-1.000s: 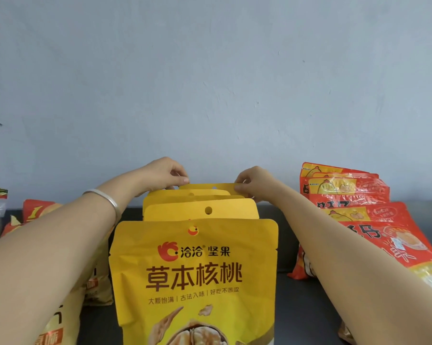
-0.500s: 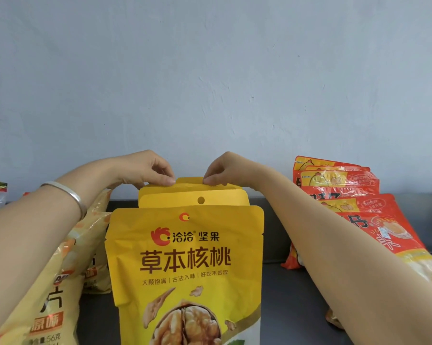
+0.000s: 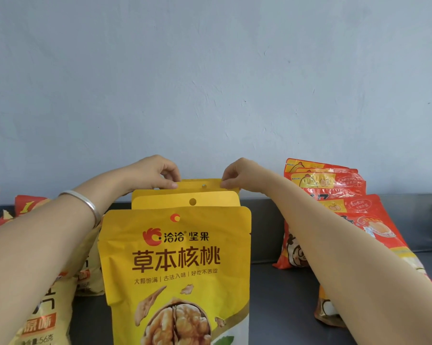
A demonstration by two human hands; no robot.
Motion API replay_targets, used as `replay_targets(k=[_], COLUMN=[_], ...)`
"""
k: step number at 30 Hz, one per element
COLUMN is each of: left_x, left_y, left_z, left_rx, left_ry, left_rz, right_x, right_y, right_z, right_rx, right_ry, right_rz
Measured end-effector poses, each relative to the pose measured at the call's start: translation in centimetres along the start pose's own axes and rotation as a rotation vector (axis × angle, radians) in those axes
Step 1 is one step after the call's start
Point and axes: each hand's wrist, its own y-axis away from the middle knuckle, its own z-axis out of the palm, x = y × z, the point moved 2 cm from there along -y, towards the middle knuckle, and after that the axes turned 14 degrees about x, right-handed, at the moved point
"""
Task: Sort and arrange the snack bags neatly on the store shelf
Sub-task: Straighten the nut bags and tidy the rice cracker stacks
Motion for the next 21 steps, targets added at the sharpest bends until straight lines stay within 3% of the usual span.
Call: replay_targets(k=[4, 9, 12, 16, 21], left_x=[0.0, 0.6, 2.2, 4.1, 3.6], left_y=[0.2, 0.7, 1.3, 2.6, 4.2], left_z=[0.1, -0.8, -1.6, -2.5, -3.2], left_rx=[0.029, 0.115, 0.163, -0.062, -0.224], left_ry=[0.011, 0.115, 0.167, 0.209, 0.119], left_rz=[0.001, 0.007, 0.042, 0.010, -0.028], right_x=[0.1, -1.5, -3.5, -4.7, -4.6], right_y=[0.0, 0.2, 0.9, 2.0, 2.7], right_z=[0.1, -1.2, -2.0, -2.2, -2.2], right_rx=[0.045, 0.265, 0.128, -0.167, -0.227], right_ry=[0.002, -0.054, -0.231, -0.219, -0.219], right_rz=[-0.006, -0.098, -0.101, -0.064, -0.085])
